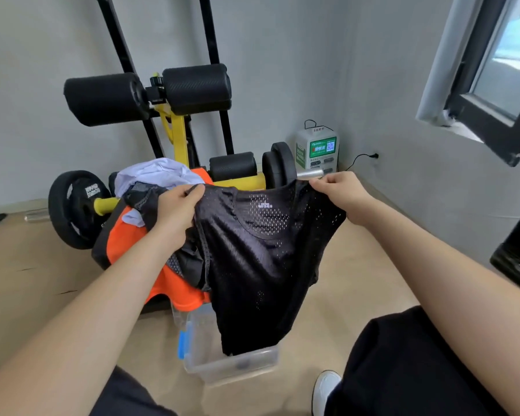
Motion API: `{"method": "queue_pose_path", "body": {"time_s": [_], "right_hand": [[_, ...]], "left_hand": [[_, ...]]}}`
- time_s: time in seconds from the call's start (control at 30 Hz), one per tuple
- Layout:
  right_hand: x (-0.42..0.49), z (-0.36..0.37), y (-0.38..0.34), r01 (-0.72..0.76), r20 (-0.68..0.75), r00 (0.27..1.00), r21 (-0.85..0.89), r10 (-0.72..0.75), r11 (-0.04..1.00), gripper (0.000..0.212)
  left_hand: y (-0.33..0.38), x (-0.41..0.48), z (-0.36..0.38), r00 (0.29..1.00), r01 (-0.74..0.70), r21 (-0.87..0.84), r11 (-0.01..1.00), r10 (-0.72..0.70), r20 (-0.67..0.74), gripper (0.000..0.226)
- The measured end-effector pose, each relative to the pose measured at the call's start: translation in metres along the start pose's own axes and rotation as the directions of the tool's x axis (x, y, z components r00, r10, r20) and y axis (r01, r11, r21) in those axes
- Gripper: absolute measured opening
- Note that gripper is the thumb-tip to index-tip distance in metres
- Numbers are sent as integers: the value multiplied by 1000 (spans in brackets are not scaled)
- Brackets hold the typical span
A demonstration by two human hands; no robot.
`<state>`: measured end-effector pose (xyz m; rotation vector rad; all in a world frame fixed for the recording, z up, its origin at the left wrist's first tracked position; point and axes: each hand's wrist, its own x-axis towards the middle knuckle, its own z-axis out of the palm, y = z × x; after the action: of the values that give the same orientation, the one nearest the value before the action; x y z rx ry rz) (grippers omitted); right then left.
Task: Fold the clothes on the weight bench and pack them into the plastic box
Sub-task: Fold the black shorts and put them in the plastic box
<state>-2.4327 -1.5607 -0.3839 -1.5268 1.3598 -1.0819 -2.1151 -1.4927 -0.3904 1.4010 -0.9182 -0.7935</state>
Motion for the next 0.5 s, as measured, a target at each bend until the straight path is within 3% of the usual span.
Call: {"method": "queue_pose_path", "body": {"time_s": [0.17, 0.33, 0.5], "right_hand": [[-7, -1, -16, -61, 121, 992, 137, 45, 989, 25], [-10, 18, -46, -199, 283, 951, 252, 125, 947, 21], [-11, 46, -69, -255, 383, 915, 298, 129, 920, 26]], "left_hand": [[14, 2, -20, 998, -50, -82, 995, 47, -39, 9], [33, 0, -52, 996, -23, -171, 985, 7, -94, 9], [59, 8, -100, 967, -68, -182, 981, 20, -256, 9]]}}
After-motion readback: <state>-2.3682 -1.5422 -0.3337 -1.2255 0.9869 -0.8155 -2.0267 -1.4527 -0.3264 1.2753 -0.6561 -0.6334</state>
